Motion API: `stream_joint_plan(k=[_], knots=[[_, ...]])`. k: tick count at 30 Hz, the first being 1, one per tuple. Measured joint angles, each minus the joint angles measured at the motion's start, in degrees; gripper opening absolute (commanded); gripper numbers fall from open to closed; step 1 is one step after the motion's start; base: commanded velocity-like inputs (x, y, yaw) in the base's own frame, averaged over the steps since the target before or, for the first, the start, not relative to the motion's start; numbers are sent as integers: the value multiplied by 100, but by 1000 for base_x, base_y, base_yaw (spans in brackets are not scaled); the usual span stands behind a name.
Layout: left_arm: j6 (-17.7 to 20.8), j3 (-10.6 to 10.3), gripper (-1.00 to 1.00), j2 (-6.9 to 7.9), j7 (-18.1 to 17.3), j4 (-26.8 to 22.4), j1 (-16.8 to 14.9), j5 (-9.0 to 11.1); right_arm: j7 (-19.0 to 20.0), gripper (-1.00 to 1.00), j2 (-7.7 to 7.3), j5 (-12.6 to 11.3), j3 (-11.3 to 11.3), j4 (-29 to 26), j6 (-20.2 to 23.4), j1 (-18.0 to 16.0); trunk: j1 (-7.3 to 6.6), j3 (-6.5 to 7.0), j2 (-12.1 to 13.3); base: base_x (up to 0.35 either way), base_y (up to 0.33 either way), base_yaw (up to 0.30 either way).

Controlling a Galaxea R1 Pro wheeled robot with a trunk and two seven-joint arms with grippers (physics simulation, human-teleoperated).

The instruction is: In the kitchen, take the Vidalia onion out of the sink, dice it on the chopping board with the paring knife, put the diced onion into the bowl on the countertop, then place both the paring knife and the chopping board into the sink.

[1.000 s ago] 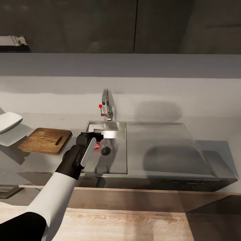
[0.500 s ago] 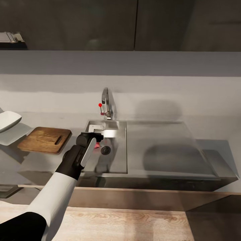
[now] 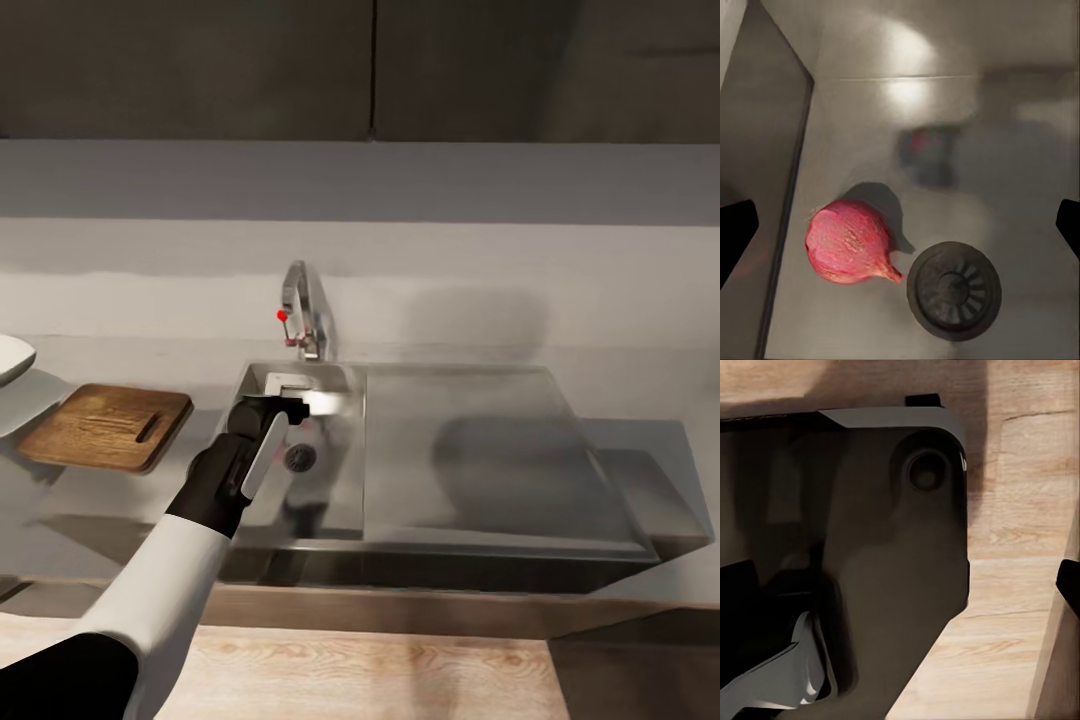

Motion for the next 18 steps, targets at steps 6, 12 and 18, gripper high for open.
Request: stream_joint_plan(k=[6, 12, 18], knots=[[1, 0, 100, -5, 0, 6, 0, 0, 1, 100, -1, 3, 0, 0, 3, 0, 1, -55, 0, 50, -39, 0], [1, 2, 100, 5, 0, 13, 0, 0, 1, 100, 1, 8, 0, 0, 3, 0, 1, -111, 0, 6, -4, 0], [1, 3, 100, 11, 1, 41, 0, 0, -3, 100, 7, 10, 0, 0, 4, 0, 1, -166, 0, 0, 0, 0]])
